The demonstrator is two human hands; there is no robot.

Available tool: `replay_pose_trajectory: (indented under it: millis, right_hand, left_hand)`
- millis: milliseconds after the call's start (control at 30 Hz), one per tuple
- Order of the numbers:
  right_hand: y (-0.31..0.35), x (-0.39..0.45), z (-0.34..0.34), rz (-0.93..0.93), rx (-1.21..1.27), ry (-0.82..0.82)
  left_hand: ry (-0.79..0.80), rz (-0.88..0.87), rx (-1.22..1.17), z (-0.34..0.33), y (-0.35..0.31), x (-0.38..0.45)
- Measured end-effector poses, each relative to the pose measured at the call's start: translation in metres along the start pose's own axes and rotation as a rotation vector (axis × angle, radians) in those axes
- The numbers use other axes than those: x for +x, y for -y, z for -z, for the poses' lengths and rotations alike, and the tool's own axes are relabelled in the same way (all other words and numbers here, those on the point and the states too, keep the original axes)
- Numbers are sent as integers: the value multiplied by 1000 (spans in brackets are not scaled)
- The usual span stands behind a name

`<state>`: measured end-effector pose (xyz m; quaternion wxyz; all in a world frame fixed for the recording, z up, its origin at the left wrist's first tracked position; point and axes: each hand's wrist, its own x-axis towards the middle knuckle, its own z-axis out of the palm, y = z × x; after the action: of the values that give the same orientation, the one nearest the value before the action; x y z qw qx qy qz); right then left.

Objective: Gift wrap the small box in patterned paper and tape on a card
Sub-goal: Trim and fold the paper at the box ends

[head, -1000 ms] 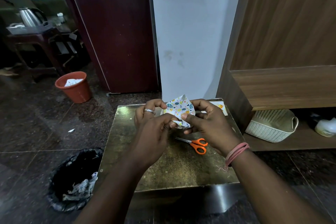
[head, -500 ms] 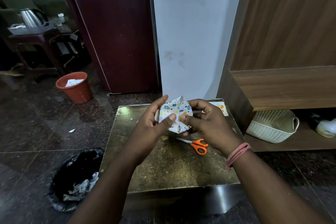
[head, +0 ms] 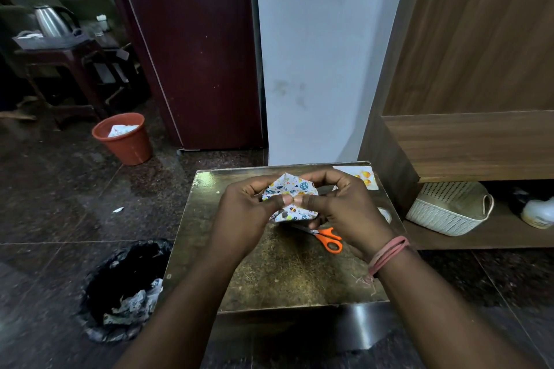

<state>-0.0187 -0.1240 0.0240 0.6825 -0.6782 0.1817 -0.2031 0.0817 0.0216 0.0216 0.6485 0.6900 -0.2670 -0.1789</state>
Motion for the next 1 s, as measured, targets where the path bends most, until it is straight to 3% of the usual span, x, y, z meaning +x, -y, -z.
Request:
replay_pose_trajectory:
  millis: [267, 433, 567, 667, 900, 1000]
  right_hand:
    - [5, 1, 4, -38, 74, 3]
    - [3, 5, 14, -96, 218, -54]
    - [4, 5, 13, -70, 196, -55]
    - [7, 4, 14, -43, 182, -54]
    - [12, 1, 10, -110, 217, 5]
    - [11, 2, 11, -100, 204, -1]
  left_hand:
    - [17, -88, -4, 0, -9, -3]
    - [147, -146, -19, 10, -10, -9]
    - [296, -268, 163, 16, -4, -14]
    - [218, -447, 435, 13, -2, -11]
    - [76, -594, 416, 5, 4, -4]
    - [25, -640, 512, 3, 4, -7]
